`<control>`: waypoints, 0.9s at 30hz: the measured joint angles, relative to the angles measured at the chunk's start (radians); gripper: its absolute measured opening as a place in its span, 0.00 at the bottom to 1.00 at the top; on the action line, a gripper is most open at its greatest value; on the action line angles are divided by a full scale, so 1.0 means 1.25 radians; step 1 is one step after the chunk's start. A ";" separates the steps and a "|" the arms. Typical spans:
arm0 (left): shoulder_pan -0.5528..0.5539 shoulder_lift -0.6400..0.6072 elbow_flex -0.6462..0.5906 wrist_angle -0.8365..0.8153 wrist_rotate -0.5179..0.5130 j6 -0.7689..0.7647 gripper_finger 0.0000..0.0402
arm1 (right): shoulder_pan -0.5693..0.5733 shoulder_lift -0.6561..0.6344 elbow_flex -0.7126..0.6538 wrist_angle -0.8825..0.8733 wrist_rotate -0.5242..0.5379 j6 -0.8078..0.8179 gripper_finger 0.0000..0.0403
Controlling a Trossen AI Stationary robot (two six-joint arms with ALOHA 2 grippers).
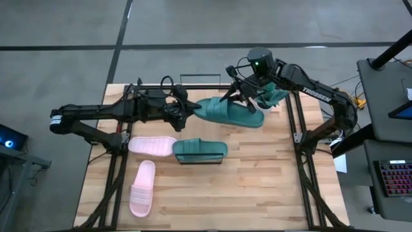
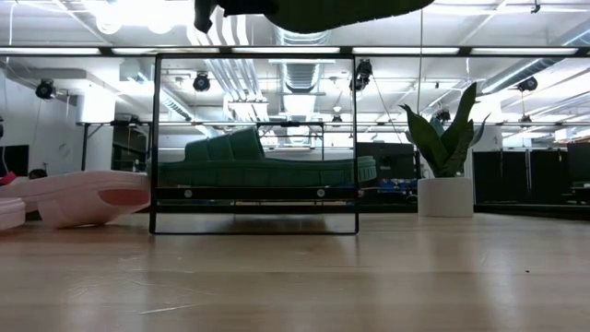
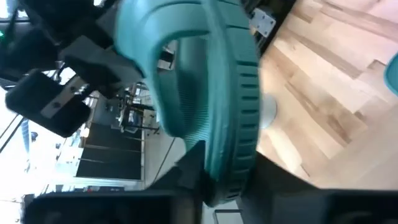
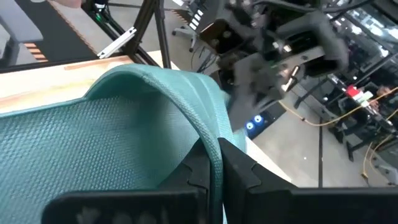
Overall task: Pick and place slides into the shelf
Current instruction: Put the green slipper on the shelf
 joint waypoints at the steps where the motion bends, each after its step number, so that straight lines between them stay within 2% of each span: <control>1: 0.000 -0.001 0.000 -0.003 -0.003 0.000 0.06 | 0.000 0.000 0.000 0.002 0.001 0.000 0.03; 4: 0.000 -0.007 0.000 -0.004 -0.025 0.000 0.05 | 0.001 0.000 0.001 0.008 0.035 0.009 0.05; 9: 0.001 -0.029 0.000 -0.030 -0.089 -0.026 0.05 | 0.002 -0.011 0.004 0.002 0.171 0.013 0.12; 13: 0.001 -0.057 0.000 -0.070 -0.113 -0.063 0.05 | 0.002 -0.027 0.004 0.000 0.226 0.009 0.20; 21: 0.000 -0.076 0.000 -0.088 -0.112 -0.103 0.05 | 0.040 -0.033 0.004 -0.002 0.239 -0.091 0.35; 27: 0.001 -0.066 -0.002 -0.085 -0.119 -0.107 0.05 | 0.077 -0.031 0.004 0.010 0.271 -0.132 0.42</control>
